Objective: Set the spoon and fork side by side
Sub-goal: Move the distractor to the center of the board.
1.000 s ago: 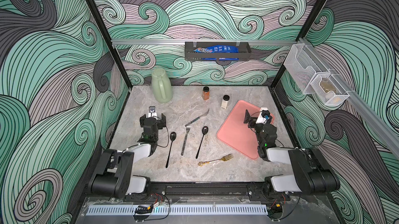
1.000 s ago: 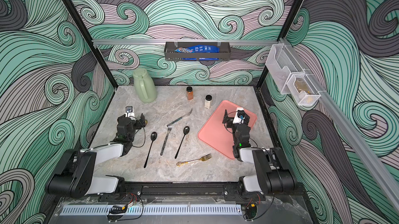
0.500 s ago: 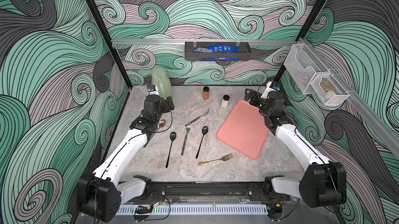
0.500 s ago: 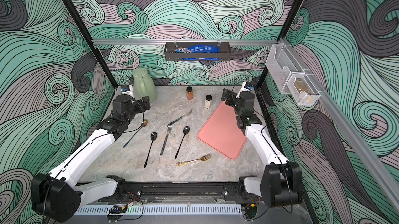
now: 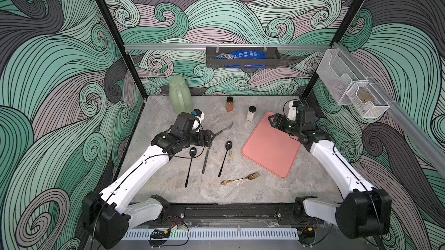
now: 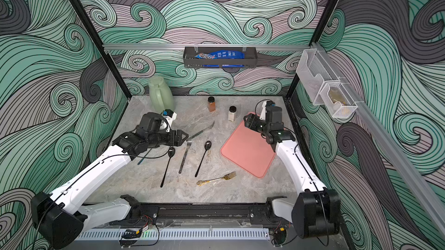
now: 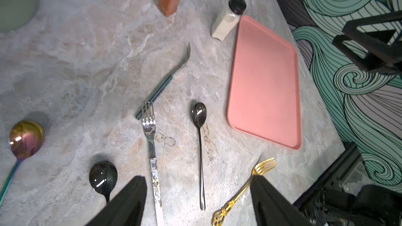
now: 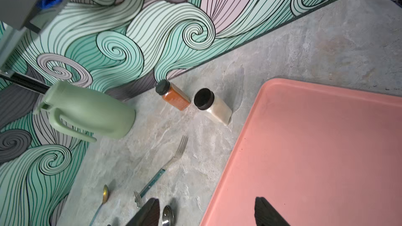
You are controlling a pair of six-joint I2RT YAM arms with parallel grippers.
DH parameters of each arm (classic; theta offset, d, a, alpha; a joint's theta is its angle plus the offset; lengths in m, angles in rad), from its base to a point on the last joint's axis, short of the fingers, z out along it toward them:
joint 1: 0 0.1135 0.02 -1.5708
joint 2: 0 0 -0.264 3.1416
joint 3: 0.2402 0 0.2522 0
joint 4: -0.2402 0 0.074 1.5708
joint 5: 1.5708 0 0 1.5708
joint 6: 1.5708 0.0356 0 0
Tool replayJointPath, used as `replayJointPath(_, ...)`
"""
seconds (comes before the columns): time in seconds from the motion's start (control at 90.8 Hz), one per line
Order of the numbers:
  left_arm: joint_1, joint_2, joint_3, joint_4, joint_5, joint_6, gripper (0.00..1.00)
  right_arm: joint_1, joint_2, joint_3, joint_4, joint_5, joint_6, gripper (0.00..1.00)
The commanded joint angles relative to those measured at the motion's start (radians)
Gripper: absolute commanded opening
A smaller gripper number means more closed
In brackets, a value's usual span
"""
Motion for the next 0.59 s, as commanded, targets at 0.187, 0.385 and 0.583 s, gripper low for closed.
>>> replayJointPath(0.187,-0.008,0.019,-0.078,-0.054,0.062,-0.022,0.74,0.046,0.203,0.05,0.029,-0.058,-0.02,0.69)
replayJointPath(0.385,-0.008,0.086,-0.075,-0.066,0.064,-0.016,0.73,0.09,0.394,0.23,0.059,0.011,-0.056,0.7)
replayJointPath(0.583,-0.007,0.149,-0.049,-0.062,0.055,-0.016,0.72,0.147,0.587,0.431,0.021,0.081,-0.09,0.69)
